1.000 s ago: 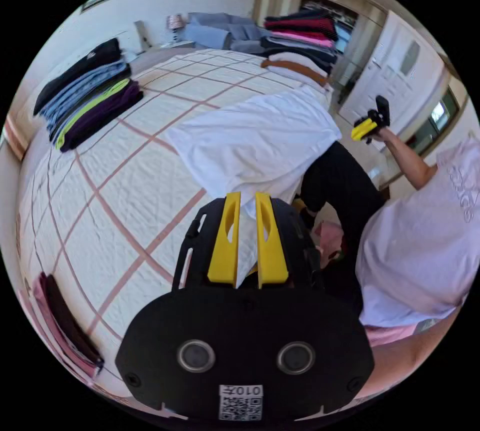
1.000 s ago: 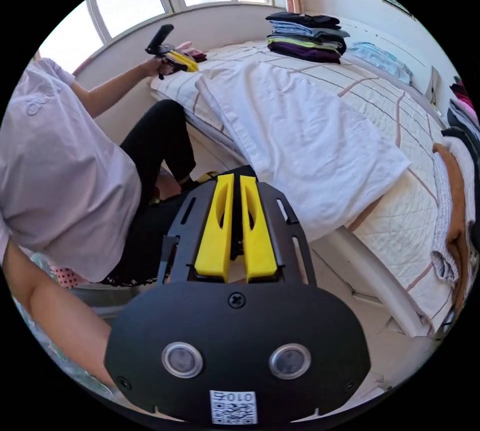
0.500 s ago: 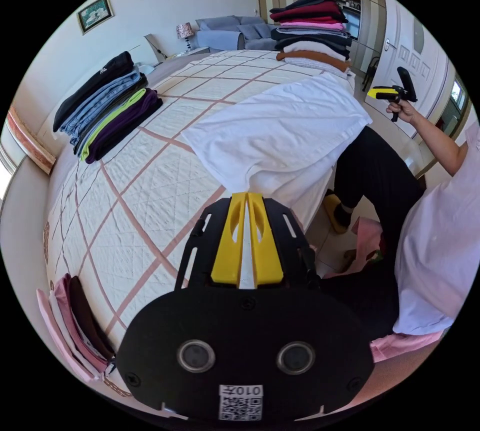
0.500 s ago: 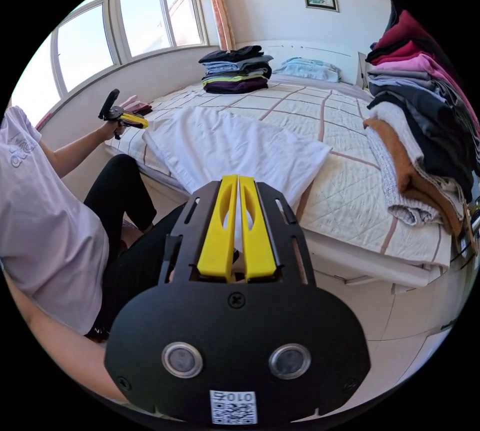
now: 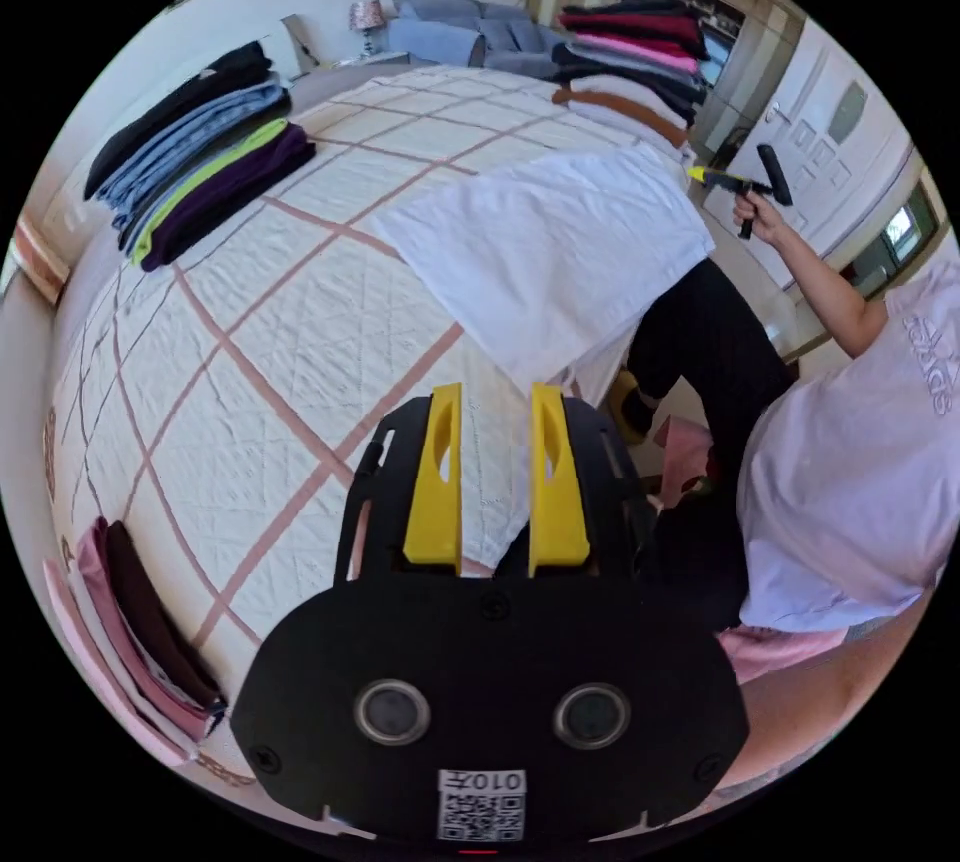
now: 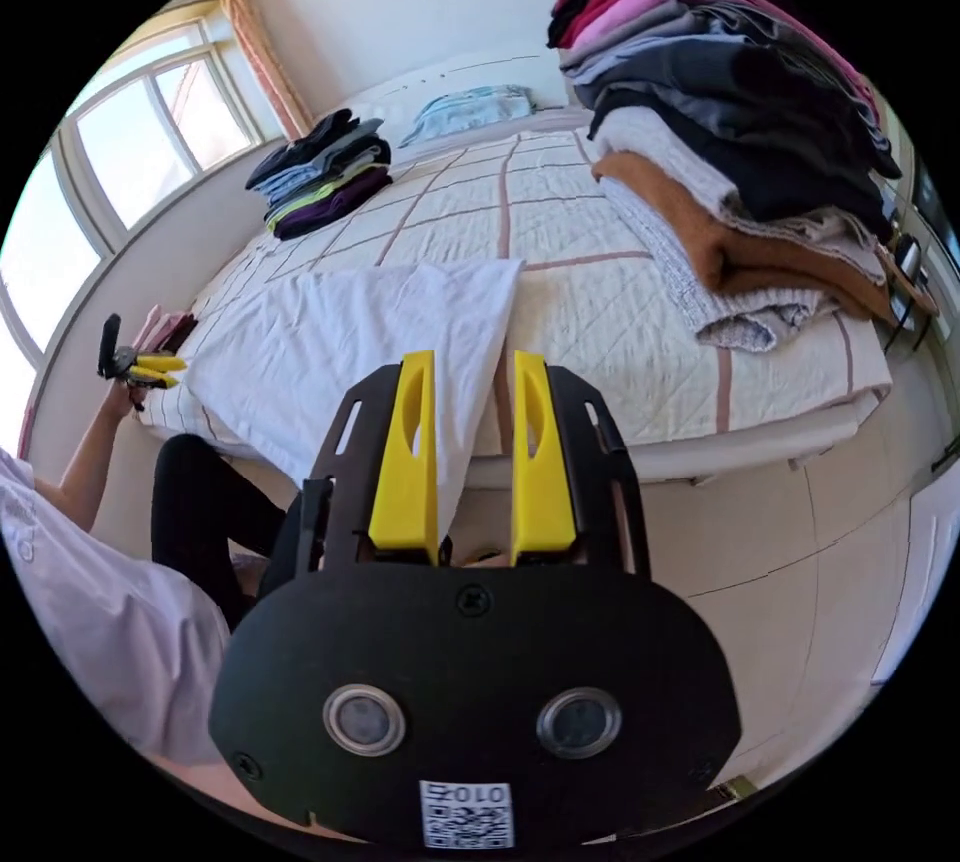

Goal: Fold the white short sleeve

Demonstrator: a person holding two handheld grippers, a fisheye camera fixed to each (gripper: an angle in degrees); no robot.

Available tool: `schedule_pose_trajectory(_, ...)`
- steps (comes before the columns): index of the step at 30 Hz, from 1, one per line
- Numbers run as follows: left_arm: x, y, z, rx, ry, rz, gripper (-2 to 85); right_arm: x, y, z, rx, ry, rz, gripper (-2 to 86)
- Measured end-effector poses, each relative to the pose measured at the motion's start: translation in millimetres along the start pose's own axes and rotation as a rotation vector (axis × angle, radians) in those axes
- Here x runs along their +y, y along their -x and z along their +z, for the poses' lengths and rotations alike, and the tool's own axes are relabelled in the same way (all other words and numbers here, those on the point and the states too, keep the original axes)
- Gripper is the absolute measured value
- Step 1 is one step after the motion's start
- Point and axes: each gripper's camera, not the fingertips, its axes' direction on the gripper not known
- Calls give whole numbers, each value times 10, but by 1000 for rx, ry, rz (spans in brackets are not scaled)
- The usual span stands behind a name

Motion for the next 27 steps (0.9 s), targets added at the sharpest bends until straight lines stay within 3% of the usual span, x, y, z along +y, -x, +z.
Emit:
schedule_pose_trajectory(3, -103, 448, -141, -3, -166, -189, 109, -286, -128, 27, 21, -50, 79, 121)
schedule_pose_trajectory(10, -685, 1109, 353, 129, -213, -415, 115, -689, -107, 618, -20, 29, 76, 127)
schedule_pose_trajectory(19, -1009, 1285, 891, 257, -148, -400, 40, -547, 278, 777, -4, 29, -39, 51)
schedule_pose_trajectory(23, -794, 1360, 832, 361, -285, -410, 11, -648, 276, 589, 28, 31, -36, 31)
schedule_pose_trajectory(27, -613, 1290, 638, 284, -341, -408, 4, -957, 399, 281, 19, -9, -134, 25)
